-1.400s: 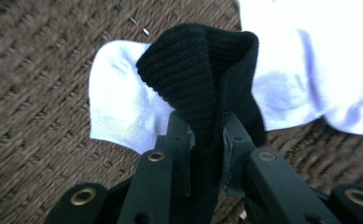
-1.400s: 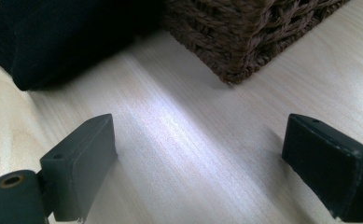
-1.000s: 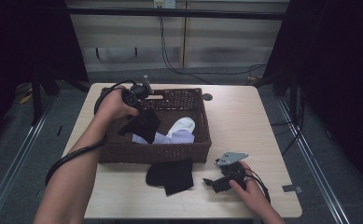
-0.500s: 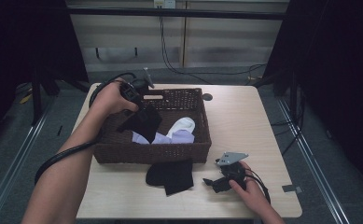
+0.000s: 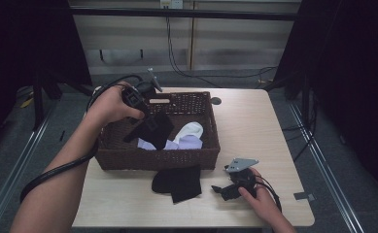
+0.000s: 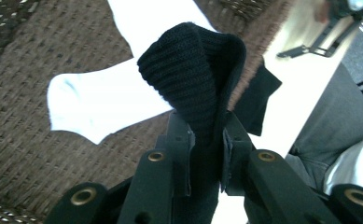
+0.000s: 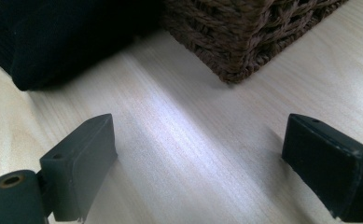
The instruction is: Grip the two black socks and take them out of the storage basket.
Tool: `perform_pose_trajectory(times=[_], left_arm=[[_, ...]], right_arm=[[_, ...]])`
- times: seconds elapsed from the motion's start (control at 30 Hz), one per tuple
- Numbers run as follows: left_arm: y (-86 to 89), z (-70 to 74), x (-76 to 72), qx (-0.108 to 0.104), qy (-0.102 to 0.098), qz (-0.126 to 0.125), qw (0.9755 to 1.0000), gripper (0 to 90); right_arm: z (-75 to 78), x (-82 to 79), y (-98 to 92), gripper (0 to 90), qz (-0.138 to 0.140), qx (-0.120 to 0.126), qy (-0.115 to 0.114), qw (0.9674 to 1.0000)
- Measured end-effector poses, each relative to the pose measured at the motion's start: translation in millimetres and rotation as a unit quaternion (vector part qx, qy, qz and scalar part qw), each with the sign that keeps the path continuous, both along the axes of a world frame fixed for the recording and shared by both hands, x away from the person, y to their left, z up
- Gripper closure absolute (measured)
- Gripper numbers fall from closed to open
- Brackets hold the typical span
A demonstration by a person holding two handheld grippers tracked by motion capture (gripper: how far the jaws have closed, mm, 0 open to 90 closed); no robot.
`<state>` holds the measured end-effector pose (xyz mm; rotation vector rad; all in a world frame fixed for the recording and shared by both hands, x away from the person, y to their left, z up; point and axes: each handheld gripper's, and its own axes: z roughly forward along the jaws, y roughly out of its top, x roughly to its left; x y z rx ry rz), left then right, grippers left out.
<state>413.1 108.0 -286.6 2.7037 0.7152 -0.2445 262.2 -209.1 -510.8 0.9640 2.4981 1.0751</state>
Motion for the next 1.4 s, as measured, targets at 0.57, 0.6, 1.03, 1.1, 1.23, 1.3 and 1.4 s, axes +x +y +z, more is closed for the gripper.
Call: perform_pose_trajectory(times=[0.57,0.6,1.03,1.1,1.23,1.3,1.4], left_arm=[[-36.0,-1.6,-62.7,-0.017,0.0,-0.08,0.9967,77.0],[-38.3,-4.7,-66.0,-0.018,-0.002,-0.083,0.9964,77.0],[-24.6,-33.1,-82.4,-0.028,-0.048,-0.069,0.9961,41.0],[-17.0,-36.9,-84.7,-0.018,-0.056,-0.067,0.996,40.4],[-1.8,-43.9,-90.7,-0.016,-0.065,-0.064,0.9956,40.3],[5.0,-50.1,-94.8,-0.019,-0.071,-0.058,0.9956,40.0],[15.4,-61.9,-97.9,-0.023,-0.07,-0.055,0.9958,39.7]], right_arm=[[-0.1,-1.4,-0.1,9.0,-0.002,0.001,0.002,1.0],[-0.1,-1.5,-0.2,9.0,-0.002,0.001,0.001,1.0],[-0.1,-2.4,-0.7,9.0,-0.002,0.0,0.0,1.0],[-0.1,-2.4,-0.6,9.0,-0.002,0.0,0.001,1.0],[-0.1,-2.8,-0.8,9.0,-0.001,0.0,0.001,1.0],[0.0,-3.0,-0.8,9.0,-0.001,0.0,0.001,1.0],[-0.1,-3.0,-1.0,9.0,-0.001,-0.001,0.001,1.0]])
